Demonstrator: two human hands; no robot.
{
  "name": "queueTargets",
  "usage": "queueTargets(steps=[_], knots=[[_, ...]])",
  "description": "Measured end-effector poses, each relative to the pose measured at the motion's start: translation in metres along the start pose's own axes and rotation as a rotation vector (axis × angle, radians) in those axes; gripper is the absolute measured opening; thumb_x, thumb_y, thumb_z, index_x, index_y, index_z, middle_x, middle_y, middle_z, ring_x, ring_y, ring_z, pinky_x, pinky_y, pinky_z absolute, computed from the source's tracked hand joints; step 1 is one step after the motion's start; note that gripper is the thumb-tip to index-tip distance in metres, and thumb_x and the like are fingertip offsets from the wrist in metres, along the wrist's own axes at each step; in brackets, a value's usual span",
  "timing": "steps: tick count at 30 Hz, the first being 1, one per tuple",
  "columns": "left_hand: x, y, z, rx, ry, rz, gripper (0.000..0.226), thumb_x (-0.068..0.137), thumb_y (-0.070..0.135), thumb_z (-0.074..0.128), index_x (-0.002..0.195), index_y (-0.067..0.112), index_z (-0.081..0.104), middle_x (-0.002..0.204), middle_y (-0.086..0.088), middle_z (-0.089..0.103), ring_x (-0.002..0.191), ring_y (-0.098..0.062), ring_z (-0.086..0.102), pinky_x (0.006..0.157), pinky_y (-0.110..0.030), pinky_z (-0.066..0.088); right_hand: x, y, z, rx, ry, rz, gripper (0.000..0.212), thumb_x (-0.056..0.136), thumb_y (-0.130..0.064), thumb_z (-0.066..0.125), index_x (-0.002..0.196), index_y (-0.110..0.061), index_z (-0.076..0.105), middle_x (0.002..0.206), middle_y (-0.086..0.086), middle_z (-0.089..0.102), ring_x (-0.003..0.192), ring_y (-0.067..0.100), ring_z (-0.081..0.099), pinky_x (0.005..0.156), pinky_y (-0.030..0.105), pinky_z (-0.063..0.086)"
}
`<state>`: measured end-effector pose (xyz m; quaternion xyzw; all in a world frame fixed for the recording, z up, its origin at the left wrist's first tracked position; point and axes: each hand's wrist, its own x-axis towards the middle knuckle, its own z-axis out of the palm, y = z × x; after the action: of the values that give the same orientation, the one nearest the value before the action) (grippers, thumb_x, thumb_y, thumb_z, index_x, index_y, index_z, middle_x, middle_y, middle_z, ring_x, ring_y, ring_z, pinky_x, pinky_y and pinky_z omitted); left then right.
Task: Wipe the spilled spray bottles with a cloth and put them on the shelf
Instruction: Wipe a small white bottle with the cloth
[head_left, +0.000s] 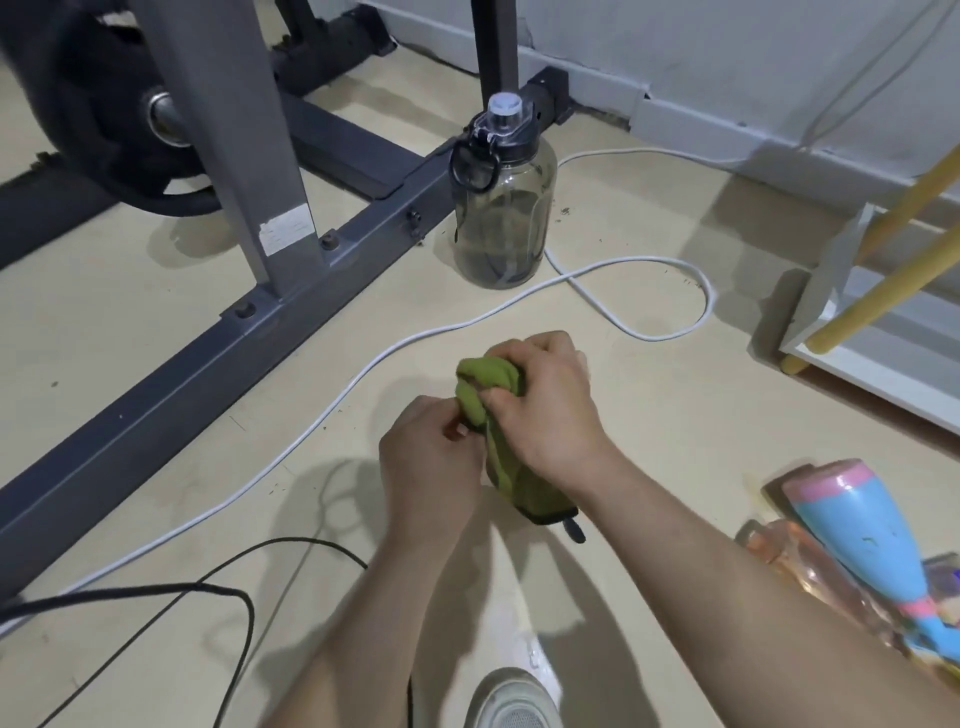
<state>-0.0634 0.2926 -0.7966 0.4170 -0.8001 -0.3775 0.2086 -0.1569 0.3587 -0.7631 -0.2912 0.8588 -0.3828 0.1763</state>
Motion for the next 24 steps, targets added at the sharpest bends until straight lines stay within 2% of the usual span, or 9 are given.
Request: queueTargets(steps=[2, 4, 7, 10, 12, 15, 18, 21, 24], knots=[[-0.003, 0.0, 0.001, -0.059, 0.012, 0.048, 0.013, 0.075, 0.014, 0.069, 0.065, 0.02, 0.064, 0.065, 0.002, 0.055, 0.065, -0.015, 0.05, 0.059, -0.023, 0.038, 0.011, 0.011, -0.003, -0.045, 0.084, 0.054, 0.03, 0.087, -0.014, 0.059, 0.114, -0.023, 0.067, 0.109, 0.0, 0.038, 0.113, 0.023, 0.039, 0.093, 0.022, 0.033], [0.001, 0.006, 0.006, -0.036, -0.007, 0.07, 0.015, 0.08, 0.023, 0.071, 0.066, 0.027, 0.067, 0.065, 0.005, 0.052, 0.066, -0.013, 0.049, 0.059, -0.024, 0.036, 0.026, 0.019, -0.01, -0.049, 0.153, 0.124, 0.025, 0.086, -0.015, 0.057, 0.109, -0.02, 0.068, 0.11, 0.005, 0.047, 0.113, 0.028, 0.046, 0.092, 0.029, 0.04], [0.006, 0.016, 0.01, 0.054, -0.015, 0.091, 0.036, 0.081, 0.018, 0.065, 0.052, 0.021, 0.044, 0.06, 0.002, 0.041, 0.062, -0.016, 0.04, 0.053, -0.029, 0.026, 0.034, 0.018, -0.011, -0.011, 0.157, 0.195, 0.013, 0.084, -0.017, 0.058, 0.091, -0.021, 0.068, 0.105, 0.012, 0.059, 0.1, 0.03, 0.056, 0.08, 0.031, 0.046], [0.006, 0.013, 0.008, 0.01, -0.01, 0.023, 0.044, 0.07, 0.002, 0.06, 0.049, 0.022, 0.027, 0.058, 0.004, 0.036, 0.055, -0.015, 0.032, 0.052, -0.028, 0.02, 0.011, 0.013, -0.002, 0.025, 0.039, 0.115, 0.011, 0.081, -0.017, 0.065, 0.09, -0.02, 0.07, 0.1, 0.01, 0.06, 0.089, 0.023, 0.059, 0.074, 0.027, 0.046], [0.004, 0.011, 0.007, 0.001, 0.002, -0.013, 0.037, 0.068, 0.002, 0.061, 0.048, 0.019, 0.035, 0.059, 0.005, 0.039, 0.055, -0.014, 0.035, 0.052, -0.027, 0.024, 0.004, 0.014, -0.002, 0.006, -0.003, 0.068, 0.007, 0.081, -0.018, 0.067, 0.086, -0.023, 0.069, 0.095, 0.01, 0.06, 0.083, 0.021, 0.058, 0.069, 0.025, 0.041], [0.001, 0.013, 0.004, 0.022, -0.023, 0.024, 0.014, 0.078, 0.016, 0.07, 0.065, 0.019, 0.067, 0.066, 0.003, 0.053, 0.067, -0.015, 0.05, 0.062, -0.028, 0.04, 0.023, 0.025, -0.017, -0.048, 0.177, 0.158, 0.005, 0.081, -0.016, 0.061, 0.082, -0.019, 0.065, 0.093, 0.014, 0.063, 0.079, 0.027, 0.058, 0.068, 0.029, 0.045], [-0.003, 0.009, 0.004, -0.007, -0.001, 0.042, 0.005, 0.08, 0.018, 0.072, 0.075, 0.02, 0.072, 0.071, 0.003, 0.059, 0.071, -0.013, 0.053, 0.067, -0.032, 0.045, 0.024, 0.031, -0.042, 0.312, 0.303, 0.4, 0.008, 0.086, -0.017, 0.068, 0.082, -0.011, 0.069, 0.081, 0.012, 0.07, 0.074, 0.028, 0.067, 0.071, 0.041, 0.058], [-0.003, 0.0, 0.007, -0.053, 0.05, 0.023, 0.006, 0.078, 0.019, 0.073, 0.078, 0.025, 0.072, 0.073, 0.006, 0.06, 0.075, -0.01, 0.053, 0.065, -0.018, 0.041, 0.005, 0.027, -0.061, 0.734, 0.219, 0.414, 0.013, 0.089, -0.017, 0.071, 0.085, -0.006, 0.071, 0.073, 0.009, 0.071, 0.061, 0.02, 0.066, 0.057, 0.031, 0.055], [-0.007, 0.001, 0.01, -0.068, 0.036, 0.031, 0.008, 0.076, 0.017, 0.074, 0.08, 0.023, 0.074, 0.075, 0.006, 0.06, 0.072, -0.01, 0.053, 0.067, -0.016, 0.04, 0.002, 0.018, -0.054, 0.706, 0.172, 0.338, 0.01, 0.088, -0.017, 0.073, 0.084, -0.008, 0.071, 0.078, 0.014, 0.073, 0.066, 0.03, 0.069, 0.064, 0.038, 0.059]])
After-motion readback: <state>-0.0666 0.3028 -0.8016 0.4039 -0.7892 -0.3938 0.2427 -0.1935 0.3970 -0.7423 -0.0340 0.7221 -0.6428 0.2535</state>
